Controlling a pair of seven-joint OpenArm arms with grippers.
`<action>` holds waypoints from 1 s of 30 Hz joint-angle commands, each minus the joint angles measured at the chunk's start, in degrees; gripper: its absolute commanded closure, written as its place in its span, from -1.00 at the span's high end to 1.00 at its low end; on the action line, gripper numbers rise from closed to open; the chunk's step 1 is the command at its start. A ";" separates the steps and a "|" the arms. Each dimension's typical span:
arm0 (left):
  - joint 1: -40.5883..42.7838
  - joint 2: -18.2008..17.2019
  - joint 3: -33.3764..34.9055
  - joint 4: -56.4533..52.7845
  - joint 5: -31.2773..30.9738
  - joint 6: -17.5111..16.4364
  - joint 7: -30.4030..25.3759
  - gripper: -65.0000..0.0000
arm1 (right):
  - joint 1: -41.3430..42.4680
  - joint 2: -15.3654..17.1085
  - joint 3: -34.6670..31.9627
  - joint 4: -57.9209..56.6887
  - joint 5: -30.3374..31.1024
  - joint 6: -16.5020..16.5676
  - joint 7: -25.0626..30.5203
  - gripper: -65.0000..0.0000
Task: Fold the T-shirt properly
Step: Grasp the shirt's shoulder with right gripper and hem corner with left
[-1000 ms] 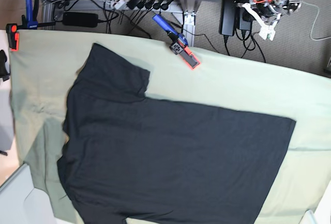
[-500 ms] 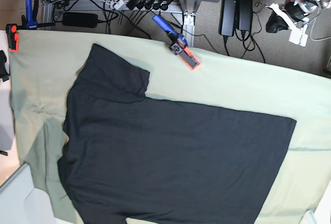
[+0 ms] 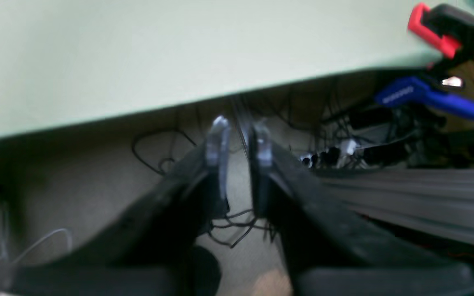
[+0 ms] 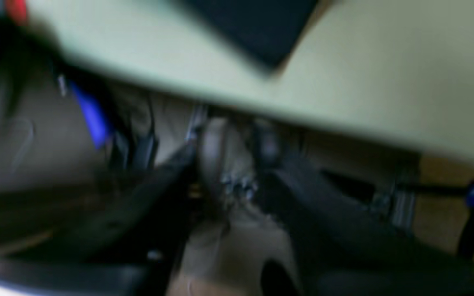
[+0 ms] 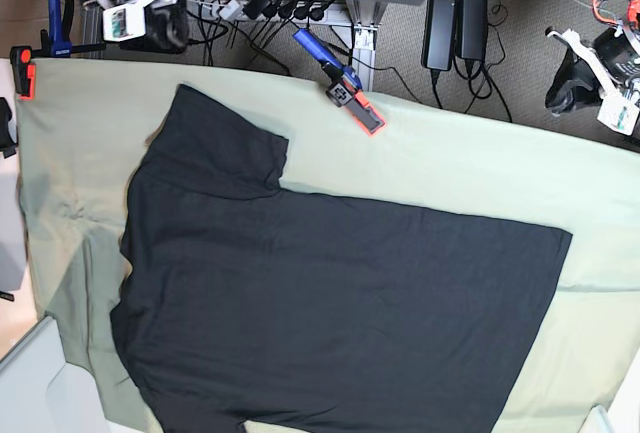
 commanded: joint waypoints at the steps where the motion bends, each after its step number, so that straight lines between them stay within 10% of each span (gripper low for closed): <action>1: 0.48 -0.66 -0.44 1.03 -1.01 -0.63 0.22 -0.49 | 0.74 0.39 1.25 1.22 1.95 2.69 0.17 -0.23; 15: 0.50 -2.23 -0.44 1.01 -2.16 -0.66 2.40 -0.44 | 19.71 -6.97 4.15 -7.17 5.79 -4.98 -4.00 -0.02; 30: 0.48 -3.06 -0.50 1.01 -1.75 -0.66 2.38 -0.44 | 30.75 -7.72 3.23 -21.27 7.26 -4.04 -6.73 -0.03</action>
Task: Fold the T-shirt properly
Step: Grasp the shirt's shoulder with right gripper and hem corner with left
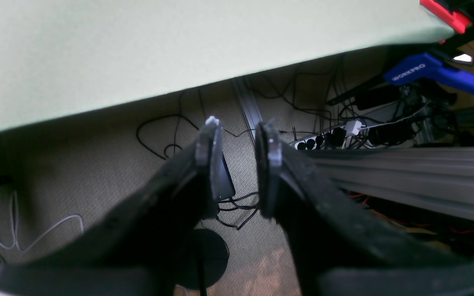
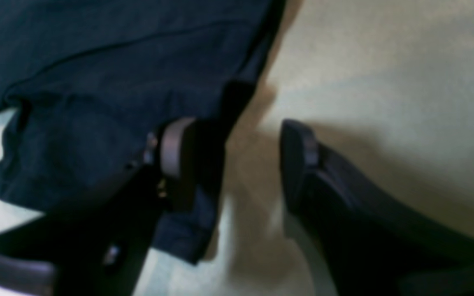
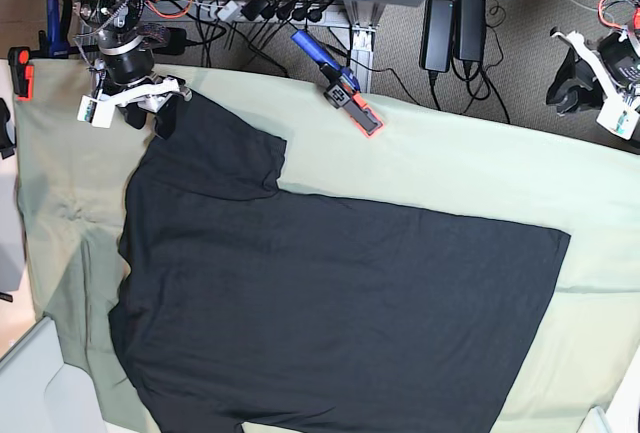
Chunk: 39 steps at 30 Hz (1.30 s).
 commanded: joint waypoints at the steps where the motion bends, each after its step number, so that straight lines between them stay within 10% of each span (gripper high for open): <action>1: 0.48 -0.70 -0.50 0.90 -0.70 -0.61 -0.85 -0.44 | 0.00 0.57 -0.22 0.81 0.94 -1.01 0.70 -0.03; 16: -0.66 -0.85 -5.09 0.90 -1.20 2.91 -0.81 -0.39 | 0.15 -2.78 -5.35 0.81 0.81 -0.96 0.70 -0.03; 26: -5.99 -6.93 -10.47 0.70 -5.07 3.10 -0.61 -0.08 | 0.31 -4.00 -5.33 0.81 -1.79 -0.98 0.72 -0.03; 39: -29.40 -8.72 3.13 -20.98 -4.63 3.28 -0.61 -0.07 | 0.33 -4.00 -5.33 0.81 -4.35 -1.01 0.72 -0.03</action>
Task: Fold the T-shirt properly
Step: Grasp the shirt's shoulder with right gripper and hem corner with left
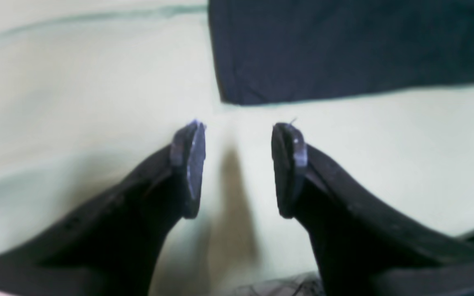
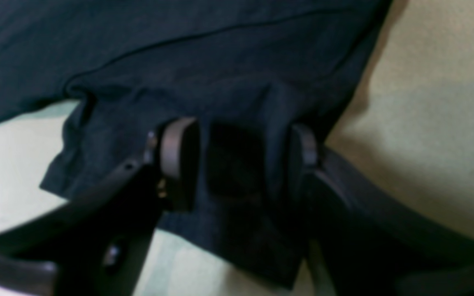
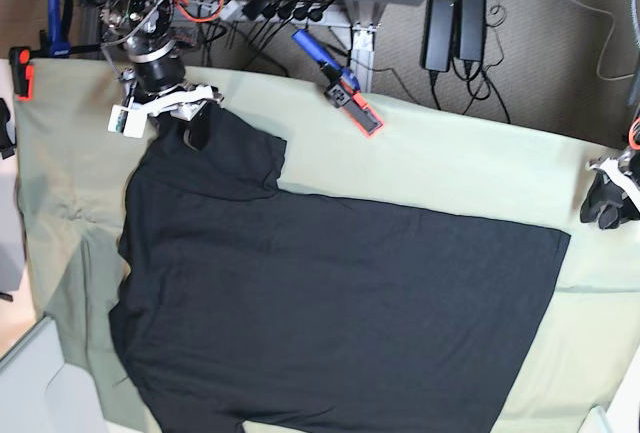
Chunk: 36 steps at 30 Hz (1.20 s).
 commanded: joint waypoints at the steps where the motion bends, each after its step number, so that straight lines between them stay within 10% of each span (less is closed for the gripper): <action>1: -2.03 -1.25 0.52 -1.11 -0.74 -0.20 -1.01 -0.07 | -0.17 0.13 0.00 0.50 -0.42 -1.01 -0.94 -0.03; 36: -18.01 2.10 11.28 -16.35 7.85 2.38 -3.43 -0.07 | -0.17 0.15 0.00 0.50 -0.81 -1.01 -0.98 -0.03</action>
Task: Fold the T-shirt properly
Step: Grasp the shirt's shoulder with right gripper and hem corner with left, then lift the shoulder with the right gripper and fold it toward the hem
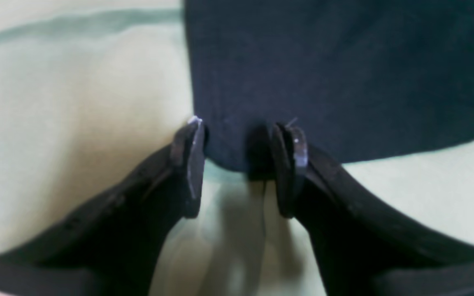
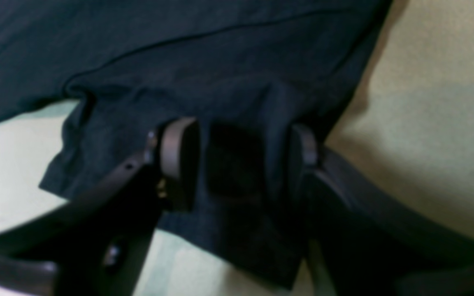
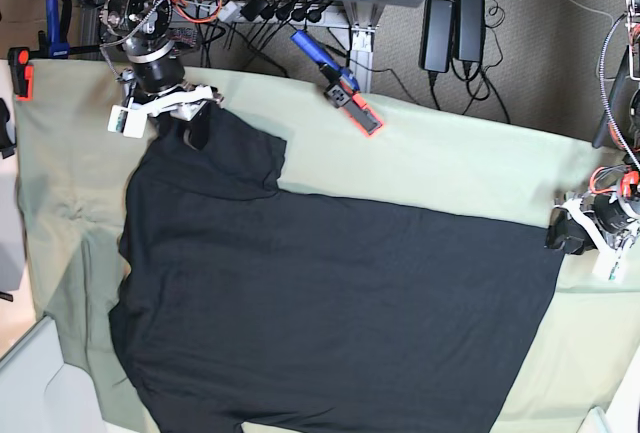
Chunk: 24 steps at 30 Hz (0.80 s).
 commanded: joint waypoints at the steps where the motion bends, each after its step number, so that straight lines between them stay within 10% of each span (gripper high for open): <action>1: -1.75 -0.79 -0.37 -0.72 0.00 0.46 -0.70 -0.07 | -0.20 0.15 0.00 0.50 -0.55 -1.03 -1.05 -0.03; 11: -4.24 -0.02 -0.37 -5.16 -3.08 0.35 2.40 -0.07 | -0.20 0.13 0.00 0.50 -0.55 -1.03 -1.05 -0.03; 24: -3.96 1.27 -0.37 -2.03 -9.03 -8.02 7.76 -0.07 | -0.20 0.13 0.00 0.50 -0.61 -1.03 -1.05 -0.03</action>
